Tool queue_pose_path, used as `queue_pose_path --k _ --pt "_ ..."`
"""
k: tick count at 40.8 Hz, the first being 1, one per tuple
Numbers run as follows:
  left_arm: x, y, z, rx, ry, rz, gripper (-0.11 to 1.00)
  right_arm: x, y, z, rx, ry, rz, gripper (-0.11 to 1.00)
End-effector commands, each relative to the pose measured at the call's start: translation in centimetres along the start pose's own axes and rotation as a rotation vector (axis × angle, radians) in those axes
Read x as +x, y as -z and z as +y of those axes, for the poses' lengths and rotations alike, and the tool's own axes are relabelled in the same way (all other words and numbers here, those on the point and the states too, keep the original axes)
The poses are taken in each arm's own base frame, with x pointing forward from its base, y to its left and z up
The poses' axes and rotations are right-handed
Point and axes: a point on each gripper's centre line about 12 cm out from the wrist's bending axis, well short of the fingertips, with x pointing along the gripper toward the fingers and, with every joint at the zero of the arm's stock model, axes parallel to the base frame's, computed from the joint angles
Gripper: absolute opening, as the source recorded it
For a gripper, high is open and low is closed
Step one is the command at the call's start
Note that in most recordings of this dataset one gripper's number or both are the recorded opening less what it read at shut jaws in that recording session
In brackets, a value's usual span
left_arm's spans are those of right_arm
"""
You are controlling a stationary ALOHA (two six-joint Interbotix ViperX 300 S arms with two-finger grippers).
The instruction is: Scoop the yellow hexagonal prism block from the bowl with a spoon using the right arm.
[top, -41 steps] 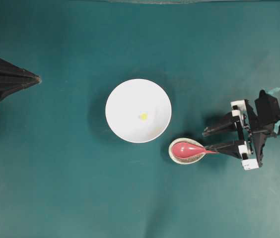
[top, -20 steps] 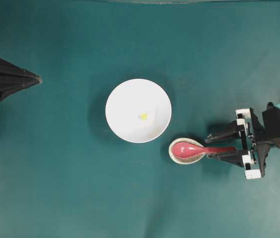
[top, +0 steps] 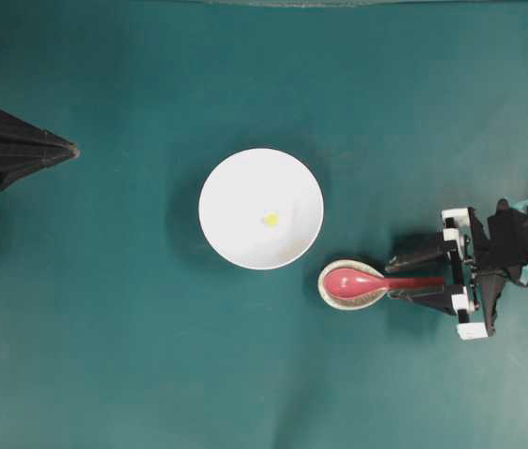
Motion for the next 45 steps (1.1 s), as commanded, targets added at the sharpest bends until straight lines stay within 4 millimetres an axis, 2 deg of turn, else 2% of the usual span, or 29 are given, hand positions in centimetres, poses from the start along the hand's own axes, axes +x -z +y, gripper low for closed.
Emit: queue_pose_path --k 1,45 --pt "0.19 -0.87 0.03 0.000 -0.001 -0.020 0.03 0.03 -0.29 0.26 0.002 -0.009 -0.016 0.50" --pt "0.19 -0.87 0.03 0.000 -0.001 -0.020 0.03 -0.06 0.31 0.37 -0.055 -0.010 0.031 0.50"
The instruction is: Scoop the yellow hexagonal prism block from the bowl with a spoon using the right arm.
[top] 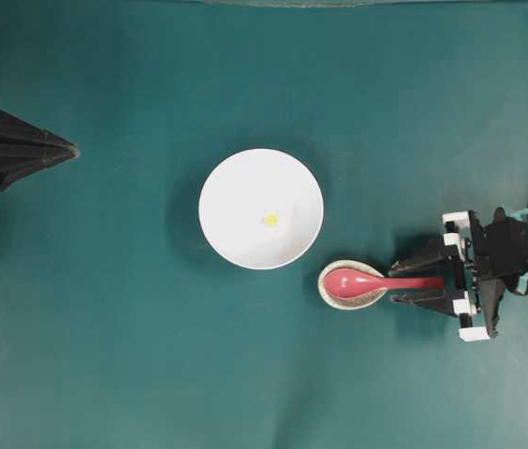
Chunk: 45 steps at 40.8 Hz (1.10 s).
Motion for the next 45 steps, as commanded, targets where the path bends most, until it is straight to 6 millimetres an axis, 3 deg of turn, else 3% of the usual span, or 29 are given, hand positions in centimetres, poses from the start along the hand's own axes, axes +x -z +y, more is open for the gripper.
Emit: queue_pose_path --k 1,13,27,45 --pt "0.19 -0.87 0.06 -0.002 -0.003 -0.020 0.03 0.09 -0.30 0.16 -0.003 -0.004 -0.014 0.50" --pt "0.21 -0.84 0.06 -0.002 -0.003 -0.018 0.03 0.01 -0.25 0.11 -0.019 -0.003 -0.011 0.49" --pt "0.18 -0.79 0.06 -0.002 -0.003 -0.017 0.03 0.13 -0.34 0.19 -0.039 -0.004 -0.017 0.34" --pt "0.21 -0.72 0.06 0.000 -0.003 -0.015 0.03 0.05 -0.33 0.15 -0.043 -0.004 -0.016 0.25"
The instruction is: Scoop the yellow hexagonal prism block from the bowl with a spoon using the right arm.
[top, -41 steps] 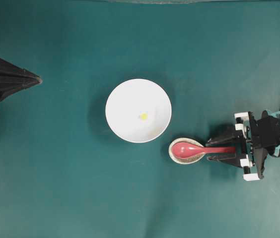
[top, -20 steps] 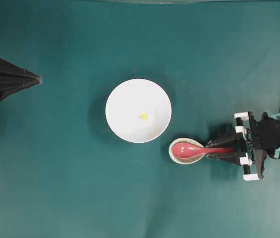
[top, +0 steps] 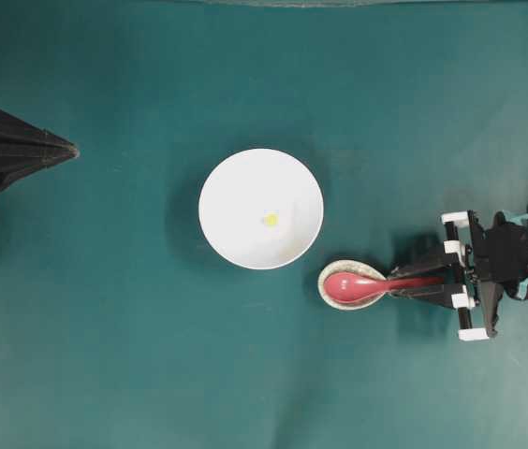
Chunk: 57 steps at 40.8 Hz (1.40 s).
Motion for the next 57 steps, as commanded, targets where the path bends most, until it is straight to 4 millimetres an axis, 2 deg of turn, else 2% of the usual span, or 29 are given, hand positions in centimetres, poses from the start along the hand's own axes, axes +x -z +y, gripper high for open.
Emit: queue_pose_path --k 1,6,14,23,36,46,57 --pt "0.2 -0.8 0.0 0.000 -0.001 -0.017 0.03 0.0 -0.4 0.1 0.003 -0.004 -0.019 0.25" --pt "0.2 -0.8 0.0 0.001 -0.001 -0.015 0.03 -0.2 -0.9 0.2 0.011 -0.008 -0.037 0.25" --pt "0.2 -0.8 0.0 0.001 -0.001 -0.017 0.03 -0.7 -3.1 0.3 0.054 -0.019 -0.093 0.25" --pt "0.2 -0.8 0.0 0.014 -0.002 -0.017 0.03 -0.8 -5.5 0.2 0.091 -0.011 -0.070 0.25" --pt "0.2 -0.9 0.0 0.020 -0.002 -0.026 0.03 -0.7 -10.4 -0.6 0.013 0.004 -0.021 0.25" --pt "0.2 -1.0 0.1 0.021 -0.003 -0.029 0.03 -0.6 -14.5 -2.4 -0.020 0.040 0.040 0.25" --pt "0.1 -1.0 0.0 0.021 -0.002 -0.026 0.03 0.5 -16.9 -5.1 0.026 0.097 0.167 0.25"
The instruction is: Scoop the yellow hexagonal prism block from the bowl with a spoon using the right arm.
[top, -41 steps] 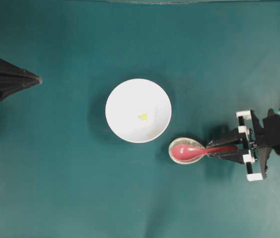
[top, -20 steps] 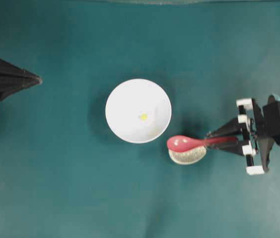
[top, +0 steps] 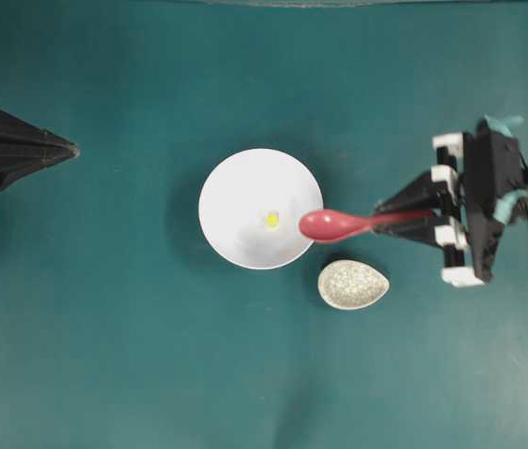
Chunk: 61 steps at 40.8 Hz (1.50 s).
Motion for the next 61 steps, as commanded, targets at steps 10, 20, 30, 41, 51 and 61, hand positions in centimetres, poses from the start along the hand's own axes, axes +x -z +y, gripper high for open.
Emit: queue_pose_path --k 10,20,30,41,51,61 --pt "0.0 -1.1 0.1 0.001 -0.002 -0.029 0.03 1.4 -3.3 -1.6 0.010 0.010 0.132 0.25" --pt "0.0 -1.1 0.1 0.001 -0.002 -0.029 0.03 3.3 -4.6 -2.3 0.042 -0.007 0.276 0.25" --pt "0.0 -1.2 0.1 0.000 -0.002 -0.032 0.03 5.7 -5.4 -2.9 0.068 -0.033 0.433 0.25" --pt "0.0 -1.3 0.1 -0.005 -0.002 -0.038 0.03 7.8 -6.2 -3.4 0.102 -0.076 0.616 0.25" --pt "-0.1 -1.4 0.1 -0.011 -0.004 -0.043 0.03 8.5 -6.6 -4.0 0.149 -0.055 0.689 0.25" --pt "-0.1 -1.4 0.1 -0.011 -0.004 -0.043 0.03 8.5 -6.4 -4.0 0.177 -0.046 0.718 0.25"
